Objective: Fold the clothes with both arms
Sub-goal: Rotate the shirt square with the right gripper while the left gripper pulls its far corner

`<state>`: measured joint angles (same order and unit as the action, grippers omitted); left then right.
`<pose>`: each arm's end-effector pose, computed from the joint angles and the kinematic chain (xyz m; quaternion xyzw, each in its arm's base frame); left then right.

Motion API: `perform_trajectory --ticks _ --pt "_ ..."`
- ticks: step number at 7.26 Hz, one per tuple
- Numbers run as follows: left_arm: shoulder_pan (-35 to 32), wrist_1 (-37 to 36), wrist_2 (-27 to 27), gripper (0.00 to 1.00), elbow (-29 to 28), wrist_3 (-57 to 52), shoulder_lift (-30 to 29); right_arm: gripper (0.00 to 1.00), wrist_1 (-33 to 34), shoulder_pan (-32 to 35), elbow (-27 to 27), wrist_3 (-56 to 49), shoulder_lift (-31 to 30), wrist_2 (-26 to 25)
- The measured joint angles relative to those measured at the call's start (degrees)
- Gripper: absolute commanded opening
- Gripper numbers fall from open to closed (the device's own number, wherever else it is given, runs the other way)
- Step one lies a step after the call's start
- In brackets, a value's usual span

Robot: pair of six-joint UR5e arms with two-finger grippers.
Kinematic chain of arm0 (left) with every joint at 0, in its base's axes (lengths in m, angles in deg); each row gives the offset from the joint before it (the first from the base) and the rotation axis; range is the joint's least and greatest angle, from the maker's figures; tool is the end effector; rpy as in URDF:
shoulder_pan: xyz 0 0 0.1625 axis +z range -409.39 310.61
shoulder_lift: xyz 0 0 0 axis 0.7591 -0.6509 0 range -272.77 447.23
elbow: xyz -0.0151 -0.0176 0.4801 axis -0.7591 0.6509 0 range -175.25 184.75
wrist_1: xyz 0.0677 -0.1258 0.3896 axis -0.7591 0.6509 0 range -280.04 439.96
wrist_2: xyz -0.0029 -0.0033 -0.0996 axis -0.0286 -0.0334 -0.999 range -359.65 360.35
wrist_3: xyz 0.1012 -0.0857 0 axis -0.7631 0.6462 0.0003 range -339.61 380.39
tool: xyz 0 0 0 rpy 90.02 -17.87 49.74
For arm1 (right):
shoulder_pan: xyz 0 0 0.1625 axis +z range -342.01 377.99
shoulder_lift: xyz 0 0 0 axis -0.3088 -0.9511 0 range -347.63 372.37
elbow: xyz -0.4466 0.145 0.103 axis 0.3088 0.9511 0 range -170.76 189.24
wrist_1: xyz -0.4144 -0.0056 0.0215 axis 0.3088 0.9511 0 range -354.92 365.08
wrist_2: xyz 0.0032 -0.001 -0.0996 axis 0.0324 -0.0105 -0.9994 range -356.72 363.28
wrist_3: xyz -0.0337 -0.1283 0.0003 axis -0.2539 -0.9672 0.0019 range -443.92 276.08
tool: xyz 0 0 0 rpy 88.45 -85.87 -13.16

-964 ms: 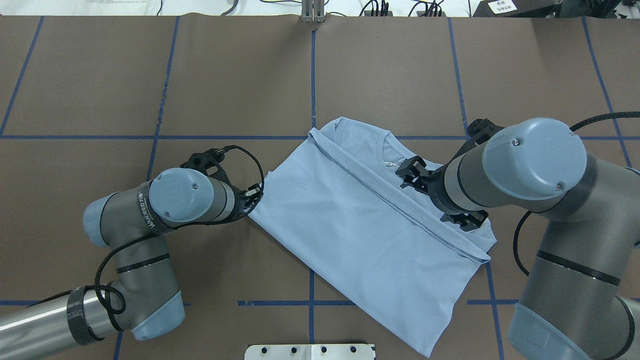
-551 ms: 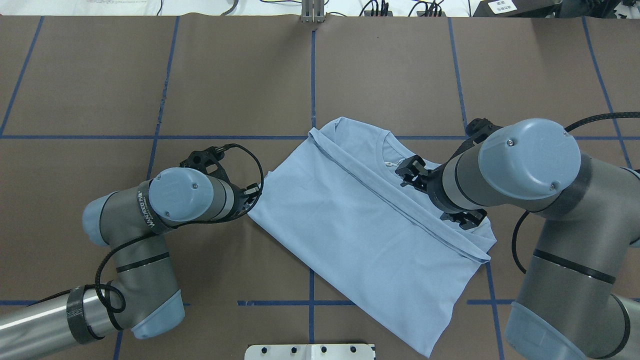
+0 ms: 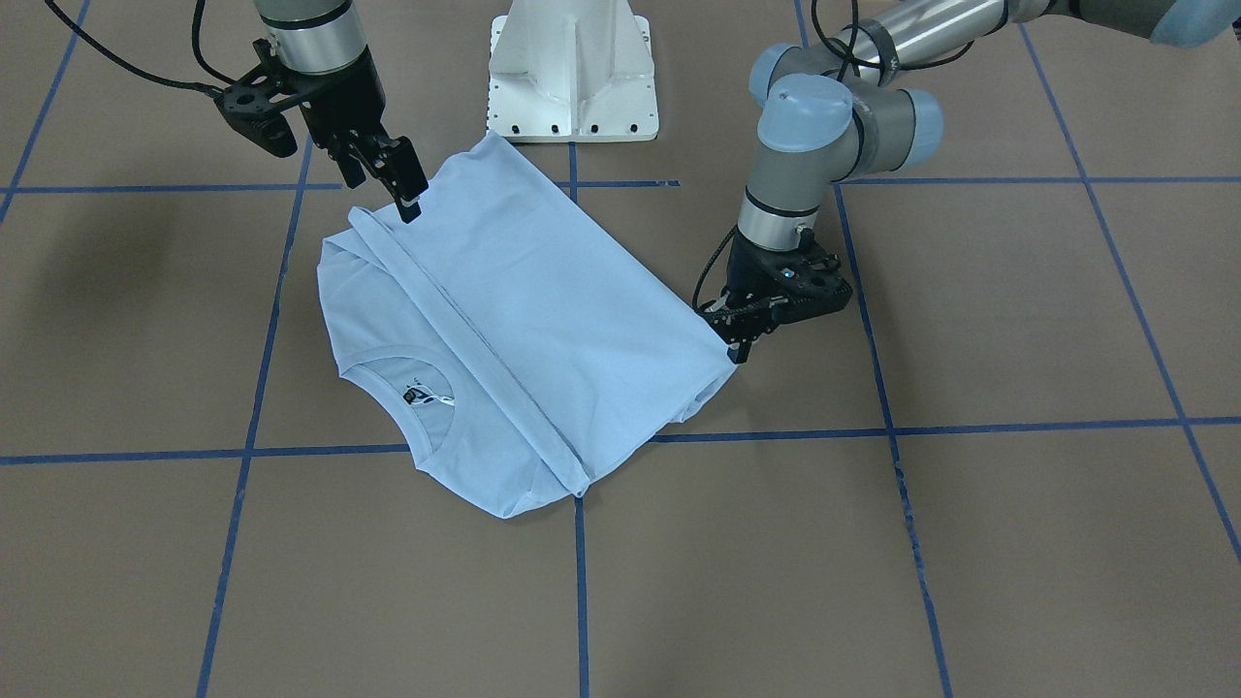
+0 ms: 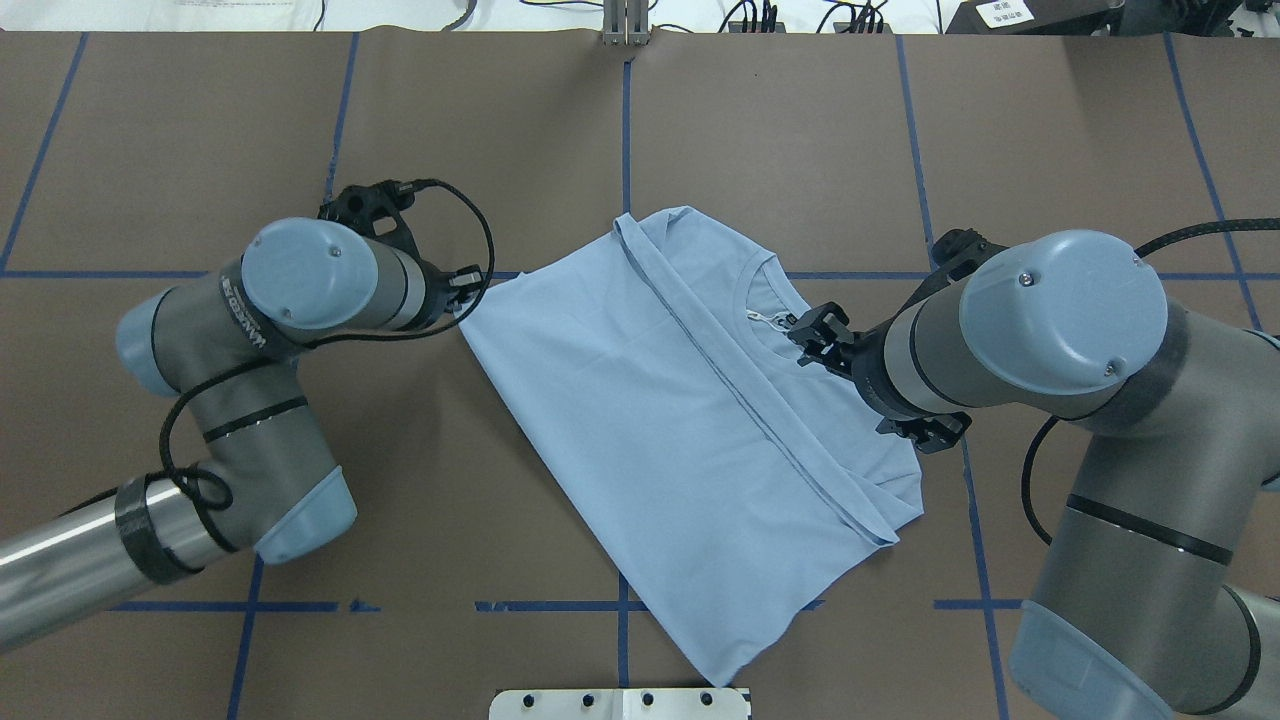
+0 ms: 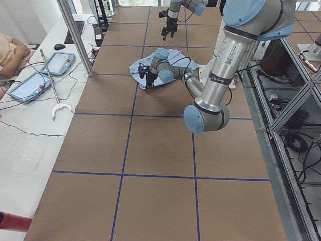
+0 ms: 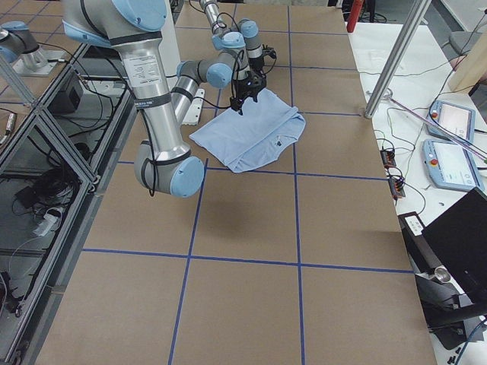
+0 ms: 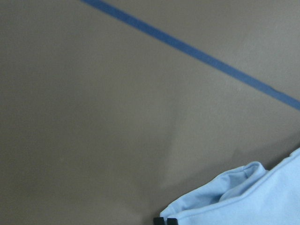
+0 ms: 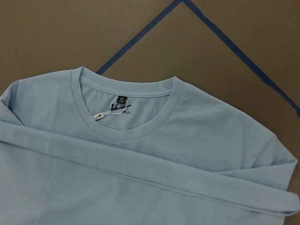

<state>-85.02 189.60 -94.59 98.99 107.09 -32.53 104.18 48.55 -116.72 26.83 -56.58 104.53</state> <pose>0.5223 -0.5242 0.3581 0.1140 0.4379 -0.2296 0.8617 -0.4190 -0.3721 0.2948 -0.0547 -0.4102 0.3579 0.8370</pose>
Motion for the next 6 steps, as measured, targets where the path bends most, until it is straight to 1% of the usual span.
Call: perform_trajectory --ticks 1,2,4,5,6 --pt "-2.4 2.6 0.0 0.00 -5.1 -0.9 -3.7 1.00 -1.3 0.0 0.5 0.1 0.9 -0.6" --pt "-4.2 6.4 0.0 0.00 -12.1 -1.0 -8.3 1.00 -3.2 0.0 0.9 0.1 1.7 -1.4" --pt "-6.7 15.1 0.0 0.00 -28.4 0.8 -17.9 1.00 -6.0 -0.3 1.7 0.1 2.2 -2.4" --pt "-7.5 18.7 0.1 0.00 -35.2 1.5 -21.6 1.00 -6.4 -0.4 1.8 0.2 2.5 -2.9" --pt "-7.8 20.5 0.1 0.00 -39.5 1.7 -23.9 1.00 -6.6 -0.5 1.8 0.3 2.7 -3.2"
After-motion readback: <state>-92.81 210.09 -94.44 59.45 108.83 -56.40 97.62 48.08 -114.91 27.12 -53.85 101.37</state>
